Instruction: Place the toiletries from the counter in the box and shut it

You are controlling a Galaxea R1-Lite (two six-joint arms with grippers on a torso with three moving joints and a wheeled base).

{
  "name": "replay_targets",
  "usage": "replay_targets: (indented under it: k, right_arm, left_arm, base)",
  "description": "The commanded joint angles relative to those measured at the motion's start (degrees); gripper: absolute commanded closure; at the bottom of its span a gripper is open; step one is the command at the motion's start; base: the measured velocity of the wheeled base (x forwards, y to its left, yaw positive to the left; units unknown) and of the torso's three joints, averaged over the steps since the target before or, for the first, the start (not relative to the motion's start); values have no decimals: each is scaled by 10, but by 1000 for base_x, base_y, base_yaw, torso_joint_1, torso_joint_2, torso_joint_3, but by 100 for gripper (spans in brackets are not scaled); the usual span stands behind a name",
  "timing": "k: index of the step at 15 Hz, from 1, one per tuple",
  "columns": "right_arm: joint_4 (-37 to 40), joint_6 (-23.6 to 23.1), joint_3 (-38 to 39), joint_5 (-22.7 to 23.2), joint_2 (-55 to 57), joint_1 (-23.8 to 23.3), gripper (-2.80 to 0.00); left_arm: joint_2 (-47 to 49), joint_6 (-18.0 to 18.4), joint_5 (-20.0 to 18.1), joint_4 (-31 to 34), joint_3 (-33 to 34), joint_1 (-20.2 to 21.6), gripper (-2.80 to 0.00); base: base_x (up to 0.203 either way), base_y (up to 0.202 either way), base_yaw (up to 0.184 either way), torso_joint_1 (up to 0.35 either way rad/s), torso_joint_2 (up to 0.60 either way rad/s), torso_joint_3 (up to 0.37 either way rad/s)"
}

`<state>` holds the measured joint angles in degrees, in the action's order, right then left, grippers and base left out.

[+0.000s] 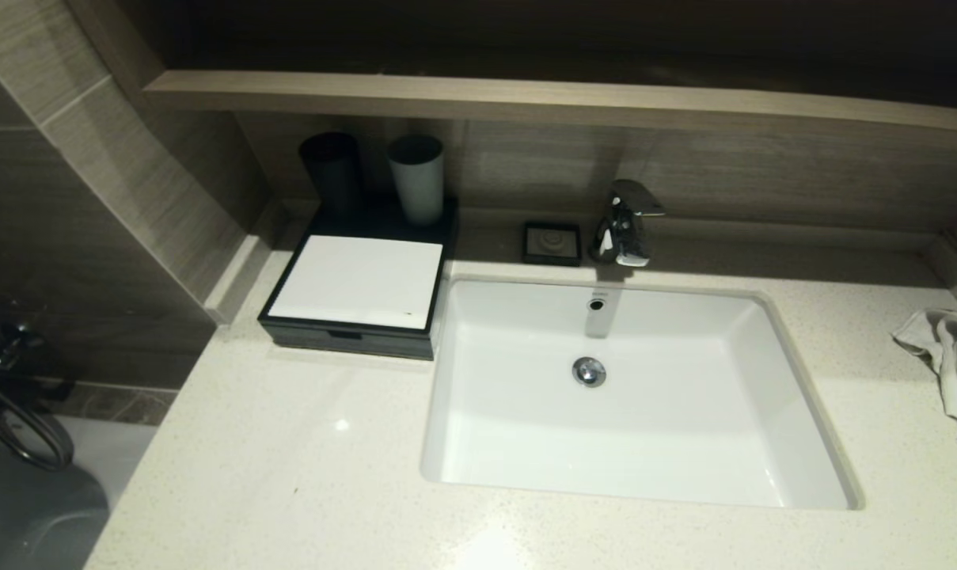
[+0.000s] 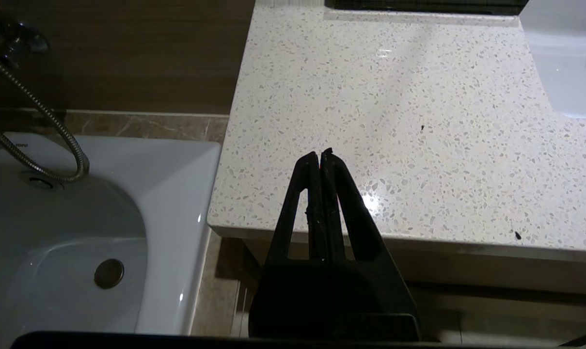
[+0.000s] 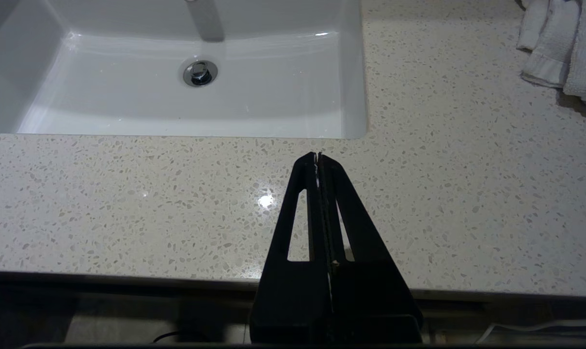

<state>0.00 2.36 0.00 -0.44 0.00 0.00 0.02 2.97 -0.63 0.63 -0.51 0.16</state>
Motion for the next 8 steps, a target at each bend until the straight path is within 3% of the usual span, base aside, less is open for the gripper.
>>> replay_targets:
  k: [1, 8]
  right_arm:
    - [0, 0, 0, 0, 0, 0, 0]
    - [0, 0, 0, 0, 0, 0, 0]
  left_arm:
    - [0, 0, 0, -9, 6, 0, 0]
    - [0, 0, 0, -10, 6, 0, 0]
  base:
    - [0, 0, 0, 0, 0, 0]
    - [0, 0, 0, 0, 0, 0]
